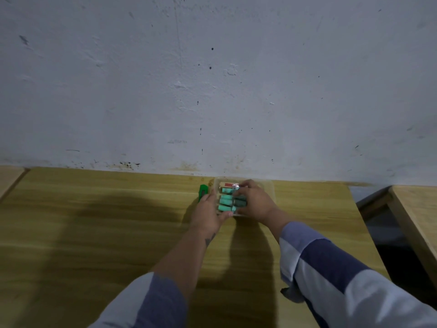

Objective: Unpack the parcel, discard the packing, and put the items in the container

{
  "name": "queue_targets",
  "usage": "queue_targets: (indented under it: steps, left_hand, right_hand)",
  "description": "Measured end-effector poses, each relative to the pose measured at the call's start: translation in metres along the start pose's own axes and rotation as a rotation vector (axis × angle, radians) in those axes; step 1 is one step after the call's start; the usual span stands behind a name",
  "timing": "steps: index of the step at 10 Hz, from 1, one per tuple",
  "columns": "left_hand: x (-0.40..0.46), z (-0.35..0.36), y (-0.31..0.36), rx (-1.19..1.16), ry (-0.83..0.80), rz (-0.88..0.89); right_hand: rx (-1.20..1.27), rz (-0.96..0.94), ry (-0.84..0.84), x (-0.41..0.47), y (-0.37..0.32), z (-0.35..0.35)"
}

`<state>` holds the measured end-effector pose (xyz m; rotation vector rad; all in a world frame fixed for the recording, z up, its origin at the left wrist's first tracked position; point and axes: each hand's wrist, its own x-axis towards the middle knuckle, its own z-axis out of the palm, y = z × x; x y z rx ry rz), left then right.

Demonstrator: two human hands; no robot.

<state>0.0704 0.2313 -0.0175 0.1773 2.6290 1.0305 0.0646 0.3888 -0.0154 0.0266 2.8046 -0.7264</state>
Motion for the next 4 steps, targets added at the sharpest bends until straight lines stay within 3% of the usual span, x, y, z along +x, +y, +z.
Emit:
queue_targets:
  steps: [2, 3, 4]
  left_hand:
    - [-0.002, -0.002, 0.005, -0.018, -0.022, -0.012]
    - [-0.006, -0.009, 0.006, -0.059, -0.042, 0.045]
    - [-0.035, -0.016, -0.001, -0.035, 0.034, 0.165]
  right_hand:
    - [0.068, 0.028, -0.028, -0.007, -0.003, -0.002]
    - [-0.034, -0.039, 0.067, -0.025, -0.004, -0.006]
    - [-0.045, -0.094, 0.293, -0.072, -0.004, 0.005]
